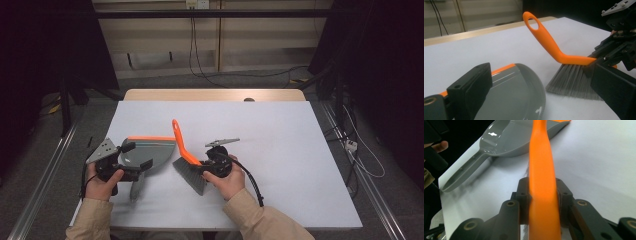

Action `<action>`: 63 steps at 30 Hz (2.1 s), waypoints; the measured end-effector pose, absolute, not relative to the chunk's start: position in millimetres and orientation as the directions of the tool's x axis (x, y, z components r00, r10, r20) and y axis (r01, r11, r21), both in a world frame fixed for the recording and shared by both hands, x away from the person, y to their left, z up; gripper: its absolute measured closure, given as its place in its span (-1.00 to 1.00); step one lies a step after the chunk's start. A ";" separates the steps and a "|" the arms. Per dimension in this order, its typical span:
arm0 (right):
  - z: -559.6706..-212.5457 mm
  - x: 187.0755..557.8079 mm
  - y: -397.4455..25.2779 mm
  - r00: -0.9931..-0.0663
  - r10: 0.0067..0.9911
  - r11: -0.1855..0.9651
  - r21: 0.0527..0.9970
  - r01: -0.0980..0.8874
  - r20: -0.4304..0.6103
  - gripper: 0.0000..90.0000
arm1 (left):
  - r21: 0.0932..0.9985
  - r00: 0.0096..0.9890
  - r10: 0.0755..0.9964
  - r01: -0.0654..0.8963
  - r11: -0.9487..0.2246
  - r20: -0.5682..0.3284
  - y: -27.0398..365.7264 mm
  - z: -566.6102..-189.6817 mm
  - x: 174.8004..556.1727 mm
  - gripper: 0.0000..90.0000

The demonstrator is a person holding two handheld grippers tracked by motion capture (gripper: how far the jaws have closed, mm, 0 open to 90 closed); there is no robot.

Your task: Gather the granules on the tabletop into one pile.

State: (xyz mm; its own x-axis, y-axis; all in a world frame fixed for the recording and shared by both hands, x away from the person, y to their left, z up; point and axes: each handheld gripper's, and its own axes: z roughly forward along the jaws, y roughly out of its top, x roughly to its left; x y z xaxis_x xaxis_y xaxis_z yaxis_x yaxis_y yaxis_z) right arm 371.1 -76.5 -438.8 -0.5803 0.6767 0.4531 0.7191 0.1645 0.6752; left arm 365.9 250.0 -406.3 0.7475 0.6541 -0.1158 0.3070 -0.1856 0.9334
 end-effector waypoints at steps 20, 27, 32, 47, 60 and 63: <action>-439.9 369.6 -114.7 -0.502 0.729 0.102 0.652 0.752 0.465 0.57 | 0.934 0.751 0.651 0.302 -0.192 -0.110 248.2 -406.4 365.2 -0.91; -440.3 368.7 -126.6 -0.487 0.735 0.083 0.650 0.755 0.472 0.57 | 0.934 0.753 0.649 0.301 -0.194 -0.108 247.7 -406.4 365.2 -0.91; -440.0 368.0 -128.9 -0.490 0.738 0.084 0.657 0.749 0.464 0.57 | 0.933 0.754 0.648 0.301 -0.196 -0.107 247.2 -406.5 365.2 -0.91; -436.3 367.6 -129.5 -0.500 0.714 0.063 0.666 0.743 0.491 0.58 | 0.931 0.752 0.650 0.305 -0.198 -0.109 247.2 -407.0 365.7 -0.91; -411.8 363.4 -139.7 -0.530 0.733 0.064 0.732 0.678 0.427 0.59 | 0.933 0.754 0.648 0.303 -0.196 -0.109 247.2 -406.7 365.6 -0.91; -411.1 362.3 -147.7 -0.519 0.751 0.063 0.737 0.673 0.409 0.59 | 0.933 0.753 0.648 0.304 -0.193 -0.111 247.1 -406.7 365.6 -0.91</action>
State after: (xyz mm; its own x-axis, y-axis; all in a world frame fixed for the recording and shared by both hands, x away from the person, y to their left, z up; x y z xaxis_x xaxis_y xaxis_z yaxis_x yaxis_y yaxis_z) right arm 362.3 -147.7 -411.1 -0.5188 0.7506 0.4092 0.6729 0.0633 0.7370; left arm 365.6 247.1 -406.7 0.7533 0.6482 -0.1114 0.3038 -0.1927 0.9330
